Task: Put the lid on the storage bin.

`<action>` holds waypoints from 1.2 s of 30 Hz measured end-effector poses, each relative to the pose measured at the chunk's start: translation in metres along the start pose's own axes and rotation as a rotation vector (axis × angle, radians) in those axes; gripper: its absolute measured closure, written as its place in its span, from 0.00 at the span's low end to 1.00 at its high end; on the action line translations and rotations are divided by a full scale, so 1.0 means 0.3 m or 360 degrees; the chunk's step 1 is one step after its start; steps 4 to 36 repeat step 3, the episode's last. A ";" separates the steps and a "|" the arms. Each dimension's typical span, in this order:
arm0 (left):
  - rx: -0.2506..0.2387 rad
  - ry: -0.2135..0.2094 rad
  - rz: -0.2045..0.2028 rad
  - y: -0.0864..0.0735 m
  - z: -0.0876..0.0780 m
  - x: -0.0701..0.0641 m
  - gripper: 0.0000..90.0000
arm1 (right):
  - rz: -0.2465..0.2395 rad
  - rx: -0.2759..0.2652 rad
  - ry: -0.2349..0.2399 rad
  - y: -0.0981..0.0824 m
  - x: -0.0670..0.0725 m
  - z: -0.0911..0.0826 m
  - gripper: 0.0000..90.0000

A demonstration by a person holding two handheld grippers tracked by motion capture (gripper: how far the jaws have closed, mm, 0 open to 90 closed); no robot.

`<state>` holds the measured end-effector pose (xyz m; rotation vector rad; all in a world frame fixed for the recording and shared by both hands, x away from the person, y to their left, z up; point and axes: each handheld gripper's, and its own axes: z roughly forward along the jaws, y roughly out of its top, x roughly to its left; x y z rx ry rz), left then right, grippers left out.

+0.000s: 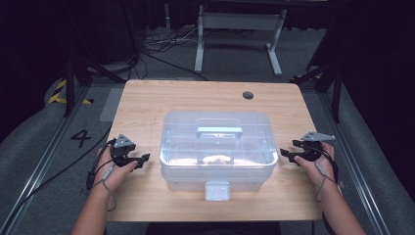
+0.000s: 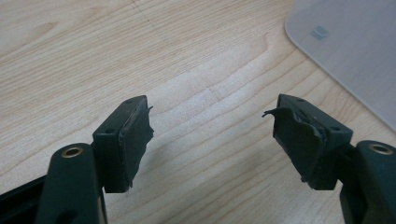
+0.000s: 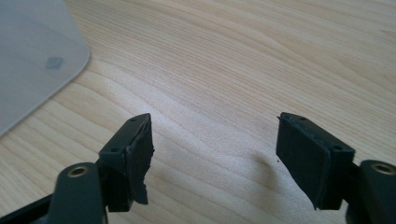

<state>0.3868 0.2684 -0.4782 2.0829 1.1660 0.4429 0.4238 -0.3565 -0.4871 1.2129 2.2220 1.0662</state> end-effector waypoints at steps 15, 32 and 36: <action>-0.0012 0.0009 0.0005 0.004 0.000 0.001 0.32 | 0.0003 0.0004 0.0000 0.000 0.001 0.001 0.30; -0.0012 0.0009 0.0005 0.004 0.000 0.001 0.32 | 0.0003 0.0004 0.0000 0.000 0.001 0.001 0.30; -0.0012 0.0009 0.0005 0.004 0.000 0.001 0.32 | 0.0003 0.0004 0.0000 0.000 0.001 0.001 0.30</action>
